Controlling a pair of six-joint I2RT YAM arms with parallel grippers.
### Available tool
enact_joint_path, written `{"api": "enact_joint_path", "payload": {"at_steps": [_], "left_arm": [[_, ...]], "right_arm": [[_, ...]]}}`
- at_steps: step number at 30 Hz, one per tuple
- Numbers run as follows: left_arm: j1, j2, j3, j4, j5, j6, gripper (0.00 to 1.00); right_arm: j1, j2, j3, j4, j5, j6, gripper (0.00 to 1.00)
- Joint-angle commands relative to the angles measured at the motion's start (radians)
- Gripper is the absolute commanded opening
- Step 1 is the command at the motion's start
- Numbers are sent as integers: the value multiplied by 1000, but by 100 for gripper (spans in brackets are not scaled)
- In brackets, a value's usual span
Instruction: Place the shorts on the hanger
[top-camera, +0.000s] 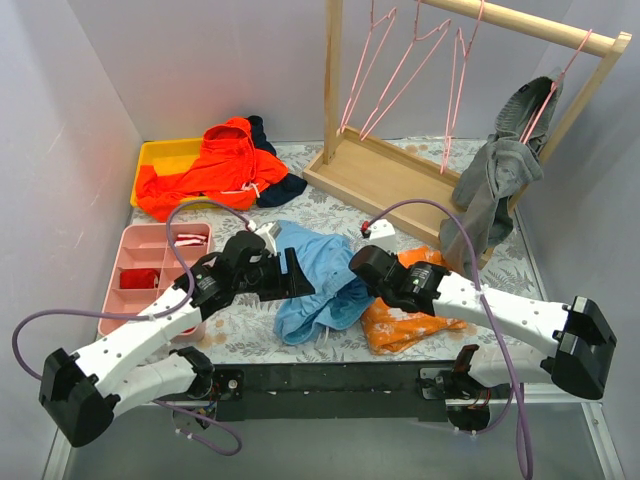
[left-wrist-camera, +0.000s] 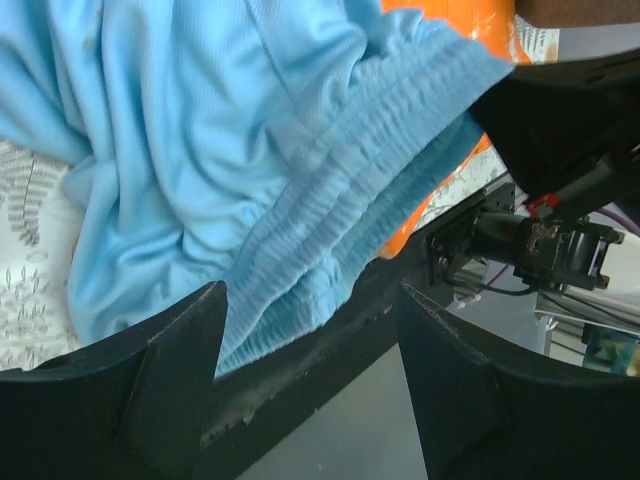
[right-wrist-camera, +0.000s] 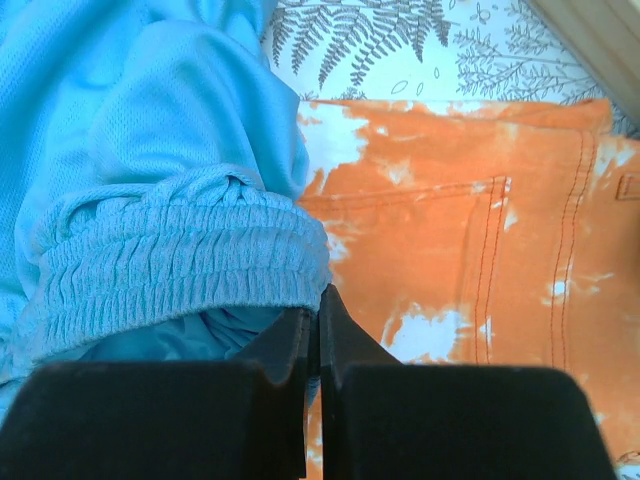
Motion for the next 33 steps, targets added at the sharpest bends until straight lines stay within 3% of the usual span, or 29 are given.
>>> {"api": "enact_joint_path", "payload": {"at_steps": [1,11,19,27,31,33], "left_arm": [[-21,-78,-45,-166,-17,-56,64],[-164,-215,-130,-341,-275,-291,50],[-320,-158,-188,-258,-356,-380,51],[-340,-77,-205,-146,-491,-400,51],[-339,-26,-205,-99,-580,-401,46],[-339,-3,-202,-99,-612,-404,37]], "right_arm": [[-16,37,71,-5,51,-63,1],[-51,89,107,33,-9,-117,1],[-68,100,104,52,-44,-126,1],[-76,94,105,58,-63,-130,1],[-79,85,104,52,-67,-138,1],[-80,79,105,47,-69,-138,1]]}}
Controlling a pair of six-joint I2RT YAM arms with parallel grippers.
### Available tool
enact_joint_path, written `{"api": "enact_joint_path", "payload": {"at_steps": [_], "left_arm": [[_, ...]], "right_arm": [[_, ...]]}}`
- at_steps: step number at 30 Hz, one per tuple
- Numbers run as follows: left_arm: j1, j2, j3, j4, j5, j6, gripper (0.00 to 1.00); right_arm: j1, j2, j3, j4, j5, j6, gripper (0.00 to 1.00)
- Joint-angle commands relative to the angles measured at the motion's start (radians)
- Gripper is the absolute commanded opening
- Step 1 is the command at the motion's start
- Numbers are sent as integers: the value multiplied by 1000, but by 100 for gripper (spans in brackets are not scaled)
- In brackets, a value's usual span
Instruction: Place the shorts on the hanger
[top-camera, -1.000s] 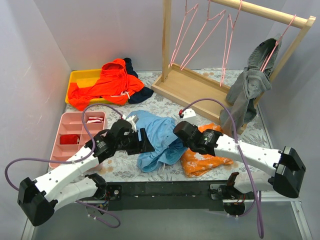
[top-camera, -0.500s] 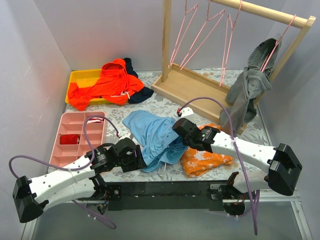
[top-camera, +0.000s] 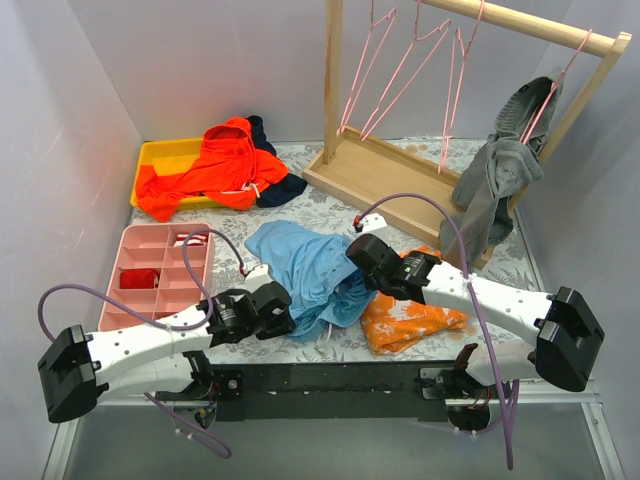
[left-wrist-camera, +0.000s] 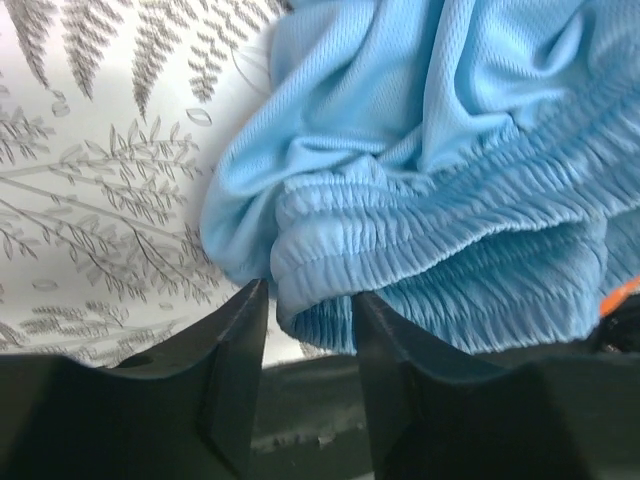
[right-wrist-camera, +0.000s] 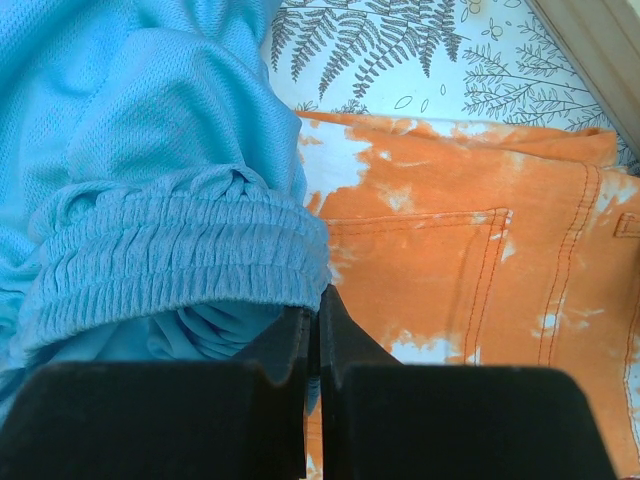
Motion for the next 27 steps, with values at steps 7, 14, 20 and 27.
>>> {"api": "enact_joint_path", "payload": {"at_steps": [7,14,20,27], "left_arm": [[-2,74,68,-10,-273,-17,7],[8,32,537,-259,-598,229,0],[11,47,972,-155,-635,646,0],[11,161,1330,-97,-571,856,0]], "right_arm": [[-15,-51,45,10,-13,-19,1],[-15,-96,277,-73,-72,-119,1],[-15,-87,686,-148,-133,-211,1],[-15,-4,1131,-279,-158,-263,1]]}}
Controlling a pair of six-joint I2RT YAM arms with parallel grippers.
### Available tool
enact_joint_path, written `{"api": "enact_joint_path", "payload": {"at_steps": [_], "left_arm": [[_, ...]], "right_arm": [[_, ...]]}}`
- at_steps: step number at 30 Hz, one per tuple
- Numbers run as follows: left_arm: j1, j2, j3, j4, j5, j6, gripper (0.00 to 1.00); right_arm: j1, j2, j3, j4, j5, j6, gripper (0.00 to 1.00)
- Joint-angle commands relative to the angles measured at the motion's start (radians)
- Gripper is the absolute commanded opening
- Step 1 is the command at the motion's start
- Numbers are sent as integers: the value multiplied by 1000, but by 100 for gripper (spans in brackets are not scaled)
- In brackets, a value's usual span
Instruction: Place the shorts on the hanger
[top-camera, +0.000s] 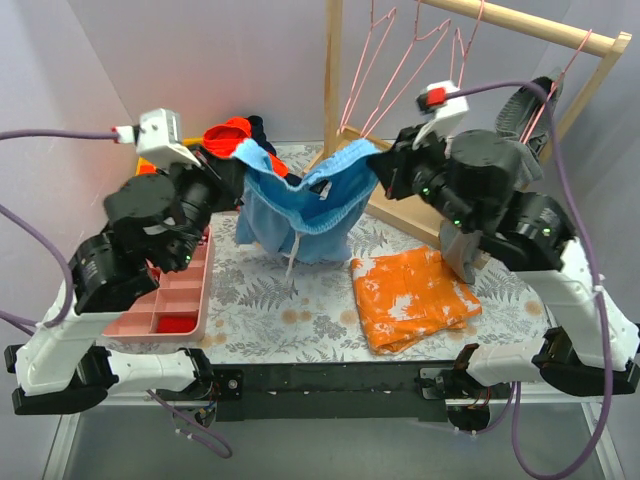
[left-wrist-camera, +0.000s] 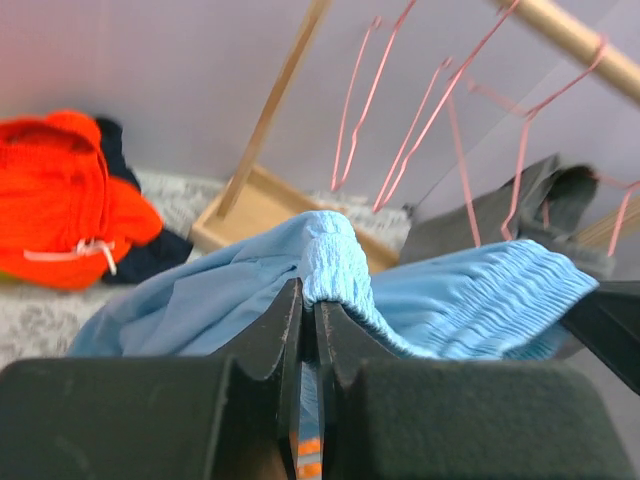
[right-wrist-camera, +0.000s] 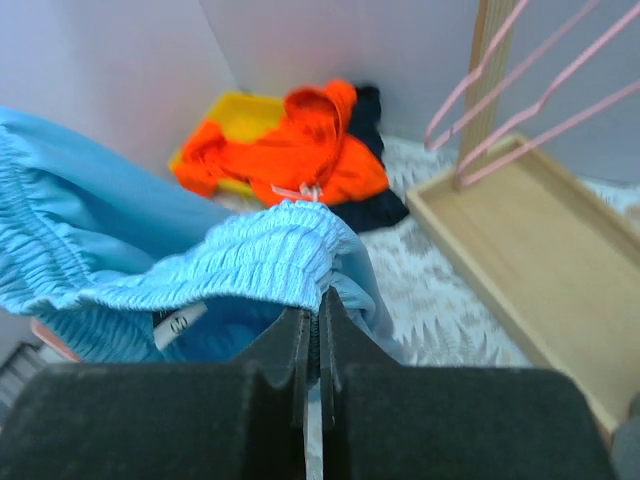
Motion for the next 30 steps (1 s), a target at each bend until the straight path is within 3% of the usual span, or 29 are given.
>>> {"api": "enact_joint_path", "payload": {"at_steps": [1,3,5,6,8,10,13,14,19,21,22,27,29,30], "left_arm": [[3,61,166,46,-11,209,0],[3,90,207,46,-72,251,0],[3,98,177,46,-107,258,0],[68,119,-42,-92,-42,44,0],[325,72,-249,-42,244,-41,0],[444,26,-566,61,509,-93,0],[474,12,-797,222,719,-226,0],[474,12,-864,268,756,-236,0],[474,0,-893,279,750,-227,4],[474,-3,-885,262,742,-213,5],[474,-3,-876,258,741,-208,11],[474,-14,-850,247,748,-179,34],[474,-17,-831,242,753,-168,55],[474,-17,-825,235,754,-161,61]], "right_arm": [[-2,47,234,-100,3,-69,1],[-2,81,328,-123,31,-92,1],[-4,97,304,-137,35,-100,1],[-51,59,-69,-85,-62,-35,1],[-97,11,-322,8,-141,9,1],[-149,-6,-537,88,-178,59,1],[-211,73,-775,209,-245,93,1],[-211,89,-784,214,-241,99,3],[-209,115,-761,211,-236,92,49],[-209,101,-741,194,-236,89,58],[-202,88,-732,187,-236,86,65],[-147,40,-578,92,-198,77,74],[-117,22,-510,56,-175,72,75],[-113,14,-467,23,-166,70,75]]}}
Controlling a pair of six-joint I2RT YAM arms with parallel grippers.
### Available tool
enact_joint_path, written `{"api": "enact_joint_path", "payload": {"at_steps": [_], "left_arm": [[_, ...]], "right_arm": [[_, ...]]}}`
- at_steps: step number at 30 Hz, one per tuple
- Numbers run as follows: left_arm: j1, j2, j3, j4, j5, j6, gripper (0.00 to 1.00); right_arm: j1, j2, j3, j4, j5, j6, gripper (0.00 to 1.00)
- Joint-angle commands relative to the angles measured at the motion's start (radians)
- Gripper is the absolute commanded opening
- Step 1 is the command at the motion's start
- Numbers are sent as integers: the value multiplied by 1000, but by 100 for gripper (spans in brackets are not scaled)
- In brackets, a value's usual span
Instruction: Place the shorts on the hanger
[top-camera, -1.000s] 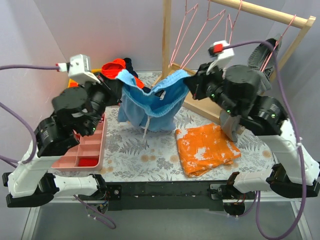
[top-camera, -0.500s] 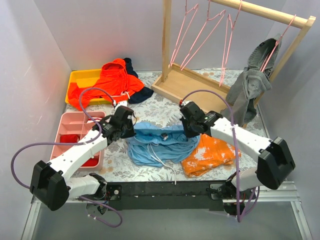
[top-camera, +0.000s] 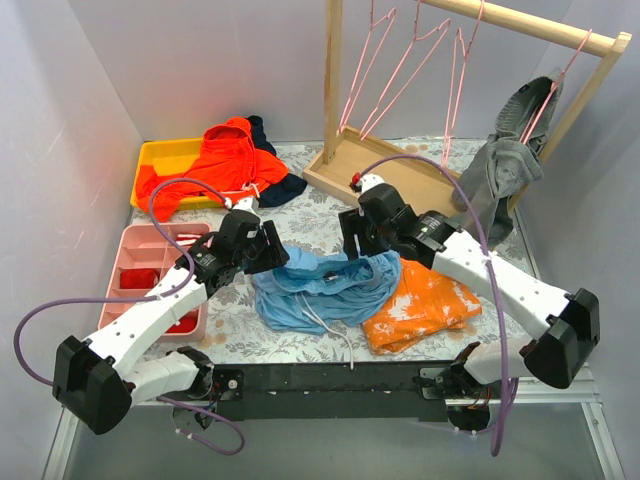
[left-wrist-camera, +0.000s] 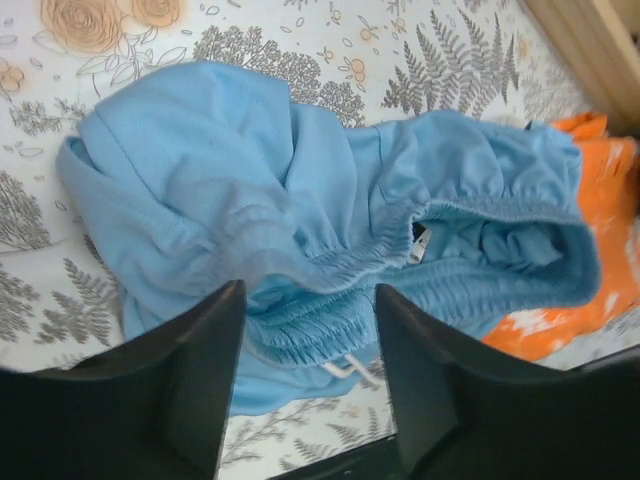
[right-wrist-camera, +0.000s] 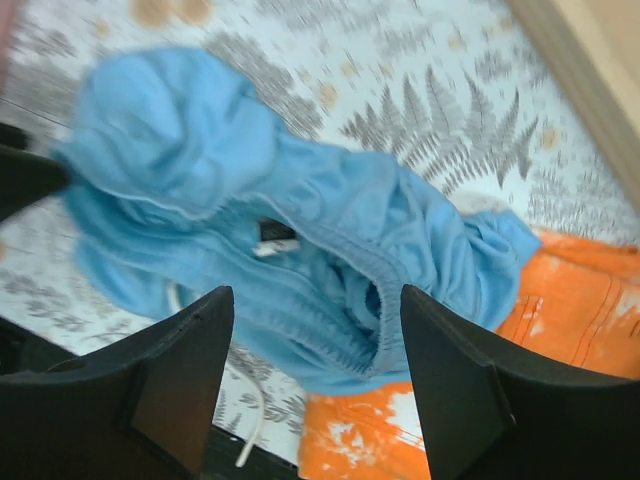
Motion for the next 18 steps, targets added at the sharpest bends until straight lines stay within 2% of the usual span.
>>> {"api": "enact_joint_path", "payload": {"at_steps": [1,2,5,9,12,15,18], "left_arm": [[3,-40,65,2,28,36,64],[3,-43,76,-3,33,42,70],[3,-59,92,-16,50,57,78],[3,-88,131,-42,81,84,80],[3,-111,145,-49,111,103,80],[3,-128,157,-70,114,116,80],[3,-142,157,-79,118,120,81]], "right_arm": [[43,-85,240,-83,76,-12,75],[43,-91,280,-94,98,-16,75],[44,-111,393,-109,226,-61,75],[19,-87,544,-117,439,-157,71],[-78,-19,682,-127,455,-209,70],[-109,74,843,-179,533,-239,68],[-155,122,904,-180,597,-266,68]]}}
